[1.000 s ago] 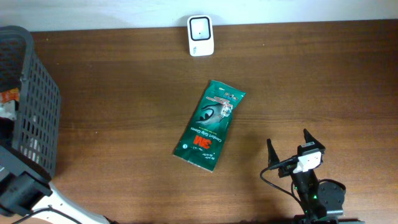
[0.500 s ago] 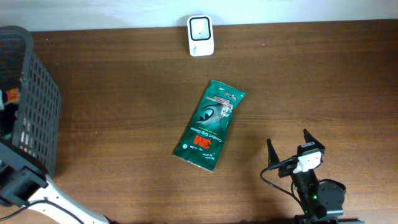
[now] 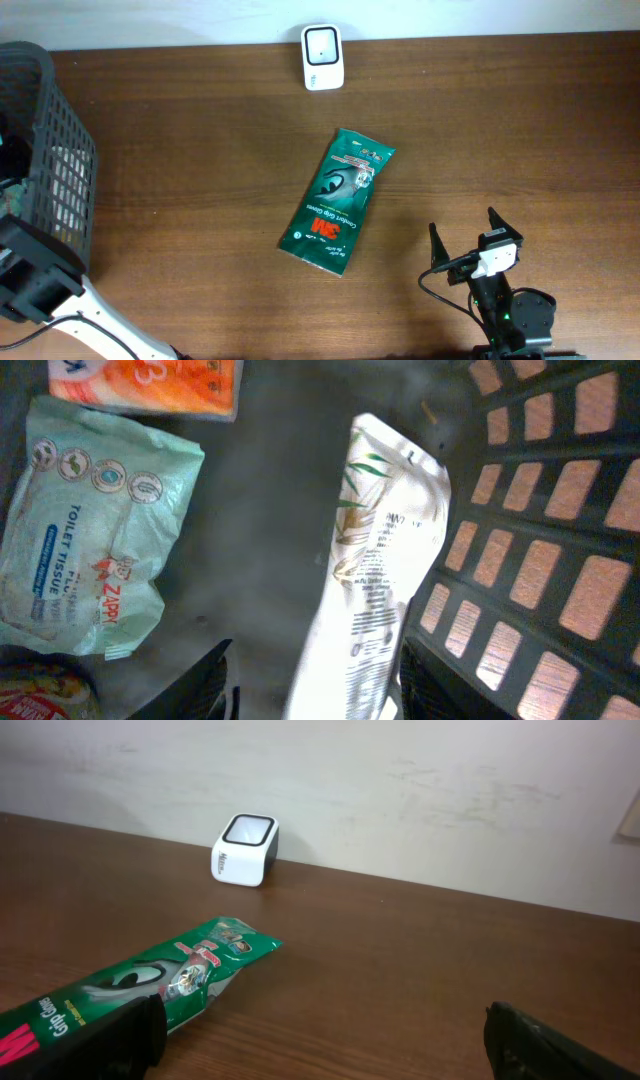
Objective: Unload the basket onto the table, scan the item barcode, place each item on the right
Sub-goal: 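Reach the left gripper into the basket and grasp the white Pantene tube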
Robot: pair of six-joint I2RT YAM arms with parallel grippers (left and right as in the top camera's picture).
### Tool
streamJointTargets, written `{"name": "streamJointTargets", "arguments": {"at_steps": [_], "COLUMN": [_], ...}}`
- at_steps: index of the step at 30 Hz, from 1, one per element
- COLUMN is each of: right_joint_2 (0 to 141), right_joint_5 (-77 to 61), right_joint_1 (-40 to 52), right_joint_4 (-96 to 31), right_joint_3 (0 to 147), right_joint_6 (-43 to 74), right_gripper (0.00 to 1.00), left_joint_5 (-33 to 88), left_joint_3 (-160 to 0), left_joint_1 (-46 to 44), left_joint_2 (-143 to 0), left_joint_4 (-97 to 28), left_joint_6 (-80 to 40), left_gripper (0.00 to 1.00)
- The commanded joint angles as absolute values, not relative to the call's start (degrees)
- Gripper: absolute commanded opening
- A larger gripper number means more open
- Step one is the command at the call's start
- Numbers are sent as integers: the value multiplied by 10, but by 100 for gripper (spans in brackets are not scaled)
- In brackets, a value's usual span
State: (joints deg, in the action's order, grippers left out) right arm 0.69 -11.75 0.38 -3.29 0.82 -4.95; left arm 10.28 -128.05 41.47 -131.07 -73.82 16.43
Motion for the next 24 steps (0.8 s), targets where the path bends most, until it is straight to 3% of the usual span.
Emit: {"name": "streamJointTargets", "arguments": {"at_steps": [1, 6, 11, 14, 16, 20, 24], "right_joint_2": [4, 4, 4, 4, 4, 4, 4], "right_joint_5": [-123, -123, -123, -123, -123, -123, -123], "right_joint_1": [0, 0, 0, 0, 0, 0, 0], "right_joint_4": [-32, -32, -32, -32, -32, -32, -32], "right_joint_3": [3, 3, 3, 3, 3, 3, 3], "right_joint_6": [-51, -51, -51, -51, -51, -51, -51], "right_gripper": [98, 98, 98, 98, 98, 98, 98], "left_joint_5": [91, 107, 212, 213, 213, 213, 213], "left_joint_3": [-1293, -1293, -1293, -1292, -1292, -1323, -1496], "left_joint_1": [417, 416, 416, 416, 416, 417, 417], "left_joint_2": [-1355, -1417, -1439, -1442, -1443, -1441, -1430], "left_joint_4": [-754, -779, -771, -766, -766, -793, -866], "left_joint_6": [164, 182, 244, 244, 243, 241, 185], "left_gripper": [51, 55, 54, 38, 3, 0, 0]}}
